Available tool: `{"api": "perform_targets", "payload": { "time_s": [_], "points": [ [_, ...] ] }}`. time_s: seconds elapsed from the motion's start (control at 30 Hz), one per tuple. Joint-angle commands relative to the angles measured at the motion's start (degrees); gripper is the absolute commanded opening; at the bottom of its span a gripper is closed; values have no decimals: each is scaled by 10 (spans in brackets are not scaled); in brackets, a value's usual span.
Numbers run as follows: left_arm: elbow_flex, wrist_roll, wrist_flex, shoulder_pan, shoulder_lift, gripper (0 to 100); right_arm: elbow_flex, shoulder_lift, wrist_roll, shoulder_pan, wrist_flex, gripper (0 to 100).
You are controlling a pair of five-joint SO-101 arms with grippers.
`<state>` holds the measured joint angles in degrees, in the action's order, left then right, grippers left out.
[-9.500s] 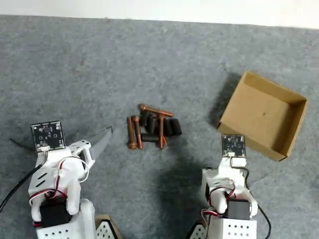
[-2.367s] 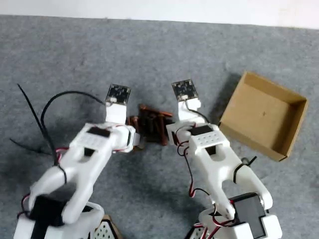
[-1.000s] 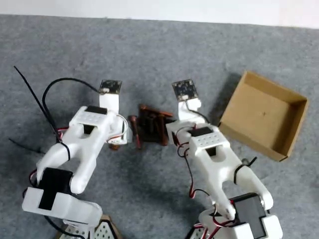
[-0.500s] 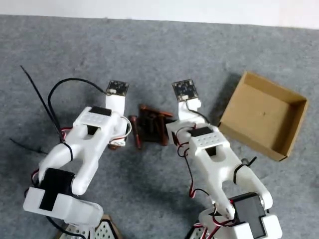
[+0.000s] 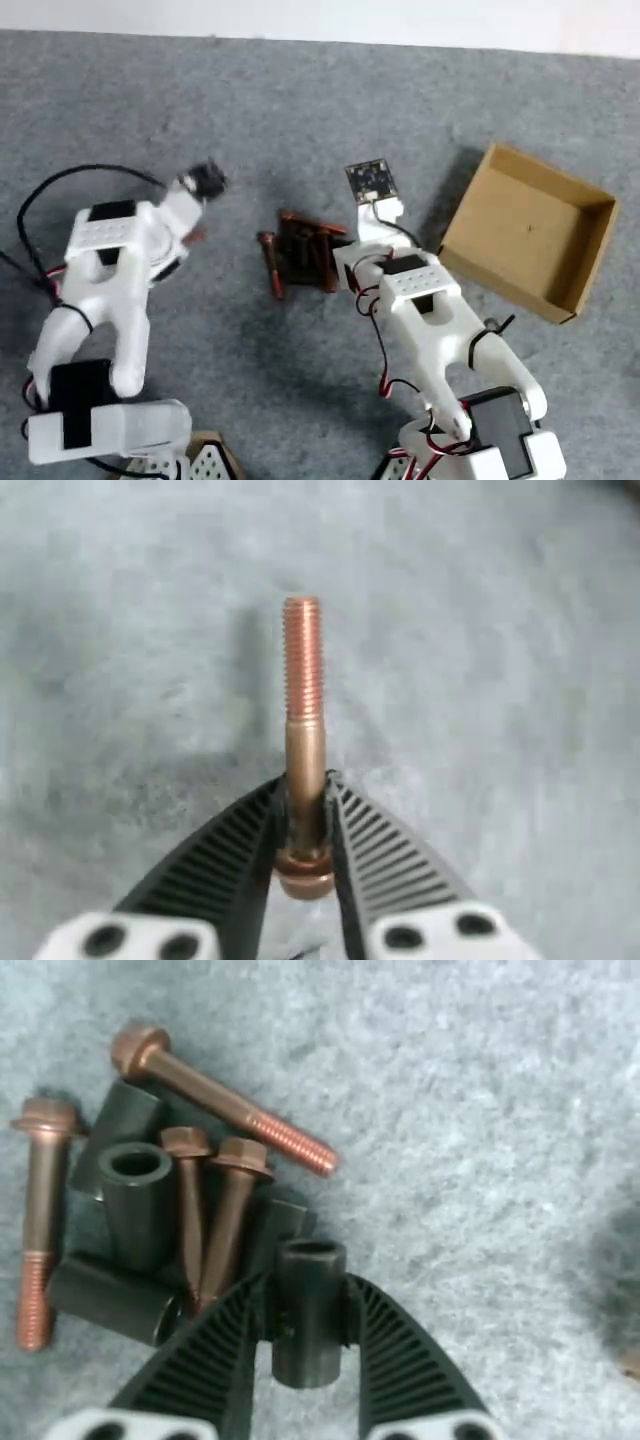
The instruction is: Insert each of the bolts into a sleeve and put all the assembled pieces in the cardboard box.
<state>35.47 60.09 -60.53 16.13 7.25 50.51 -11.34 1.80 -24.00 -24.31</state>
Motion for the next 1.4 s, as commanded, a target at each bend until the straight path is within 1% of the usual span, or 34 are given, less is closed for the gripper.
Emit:
{"api": "perform_targets", "payload": {
  "time_s": [0.0,0.07,0.33,0.37,0.43,0.5,0.57,0.63,0.73,0.8,0.9,0.93,0.97,1.03,1.1,1.13,1.23,1.3,1.37],
  "points": [
    [-33,216,-103,16,39,4,-5,-26,7,-7,11,5],
    [-52,228,-119,16,34,4,-5,-26,7,-7,11,5],
    [-85,224,-117,-6,33,9,-5,-26,8,-7,11,5],
    [-88,211,-117,-8,33,22,-5,-26,8,-7,11,5],
    [-98,156,-115,-9,33,101,-5,-26,8,-7,11,5],
    [-108,72,-88,-7,35,211,-5,-26,8,-7,11,5],
    [-111,-47,-53,5,38,300,-5,-26,8,-7,11,5],
    [-113,-167,-27,5,38,355,-5,-26,8,-7,11,5],
    [-112,-318,-23,0,38,354,-5,-26,8,-7,11,5],
    [-107,-456,-25,0,38,336,-5,-26,8,-7,11,5],
    [-83,-702,-58,-4,34,313,-5,-26,8,-7,12,5],
    [-68,-767,-62,-7,34,309,-5,-26,8,-7,12,5],
    [-51,-813,-61,-14,37,308,-5,-26,8,-7,12,5],
    [-22,-855,-62,-26,39,309,-5,-26,8,-7,12,5],
    [-3,-876,-61,-24,35,309,-5,-26,8,-7,12,5],
    [0,-898,-61,-20,35,309,-5,-26,8,-7,12,5],
    [-2,-1010,-61,0,37,309,-5,-26,8,-7,12,5],
    [-6,-1065,-61,18,38,309,-5,-26,8,-7,12,5],
    [-18,-1074,-61,22,33,309,-5,-26,8,-7,12,5]
  ]
}}
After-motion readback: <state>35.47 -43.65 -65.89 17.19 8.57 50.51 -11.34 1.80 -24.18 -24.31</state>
